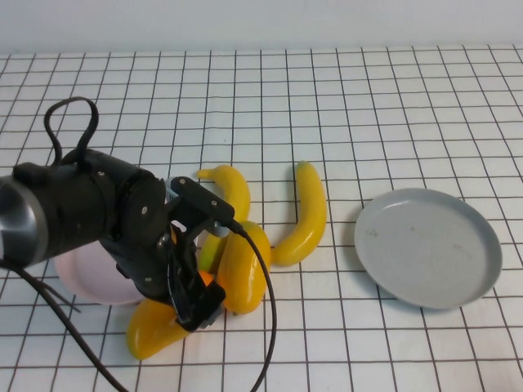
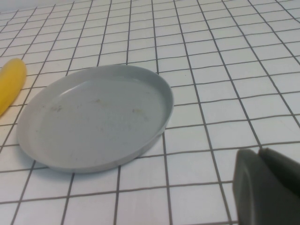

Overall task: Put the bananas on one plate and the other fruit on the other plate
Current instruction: Put one type of fruit in the left plate

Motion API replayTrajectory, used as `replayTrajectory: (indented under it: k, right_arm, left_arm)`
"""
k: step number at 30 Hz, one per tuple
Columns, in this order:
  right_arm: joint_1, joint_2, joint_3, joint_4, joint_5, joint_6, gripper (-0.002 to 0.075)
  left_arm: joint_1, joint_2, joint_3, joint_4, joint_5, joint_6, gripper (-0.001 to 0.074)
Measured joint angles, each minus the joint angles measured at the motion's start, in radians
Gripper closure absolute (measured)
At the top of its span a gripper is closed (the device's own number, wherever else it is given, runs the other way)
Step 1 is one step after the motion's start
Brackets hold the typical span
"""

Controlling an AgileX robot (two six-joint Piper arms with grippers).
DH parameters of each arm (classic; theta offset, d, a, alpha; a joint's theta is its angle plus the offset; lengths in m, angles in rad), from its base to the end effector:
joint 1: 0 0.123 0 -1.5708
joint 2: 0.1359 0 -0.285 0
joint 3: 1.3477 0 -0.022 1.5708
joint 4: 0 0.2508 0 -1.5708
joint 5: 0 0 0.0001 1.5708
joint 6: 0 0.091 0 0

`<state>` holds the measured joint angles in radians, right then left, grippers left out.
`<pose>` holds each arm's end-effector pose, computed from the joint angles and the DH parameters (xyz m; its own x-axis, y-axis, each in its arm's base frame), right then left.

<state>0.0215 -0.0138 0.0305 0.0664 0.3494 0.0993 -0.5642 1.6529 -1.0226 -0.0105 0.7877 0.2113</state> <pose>0.0531 0.0032 0.1722 -0.2780 0.1550 -0.9480 0.0014 0.9870 0.1610 0.2610 -0.1659 0.2021 -0.6952 0.6796 -0.2343 0.6913 0.7214 0.0410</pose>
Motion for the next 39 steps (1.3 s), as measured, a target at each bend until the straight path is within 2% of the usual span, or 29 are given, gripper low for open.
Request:
replayTrajectory:
  k: [5, 10, 17, 20, 26, 29, 32, 39]
  right_arm:
    - [0.000, 0.000, 0.000, 0.000, 0.000, 0.000, 0.0744]
    - [0.000, 0.000, 0.000, 0.000, 0.000, 0.000, 0.0743]
    - [0.000, 0.000, 0.000, 0.000, 0.000, 0.000, 0.0744]
    - [0.000, 0.000, 0.000, 0.000, 0.000, 0.000, 0.0744]
    - [0.000, 0.000, 0.000, 0.000, 0.000, 0.000, 0.0744]
    - [0.000, 0.000, 0.000, 0.000, 0.000, 0.000, 0.0744]
    - [0.000, 0.000, 0.000, 0.000, 0.000, 0.000, 0.0743]
    - [0.000, 0.000, 0.000, 0.000, 0.000, 0.000, 0.0744]
  left_arm:
    - [0.000, 0.007, 0.000, 0.000, -0.002, -0.007, 0.0186]
    - [0.000, 0.004, -0.033, 0.020, 0.062, -0.011, 0.0185]
    - [0.009, -0.085, -0.207, 0.112, 0.227, -0.056, 0.0185]
    - [0.057, -0.106, -0.245, 0.137, 0.219, -0.076, 0.0185]
    - [0.255, -0.071, -0.251, 0.154, 0.174, -0.157, 0.0185]
    - [0.322, -0.022, -0.251, 0.154, 0.149, -0.196, 0.0185]
    - [0.351, 0.028, -0.251, 0.154, 0.129, -0.221, 0.0185]
    - [0.353, 0.132, -0.251, 0.125, 0.055, -0.232, 0.0185]
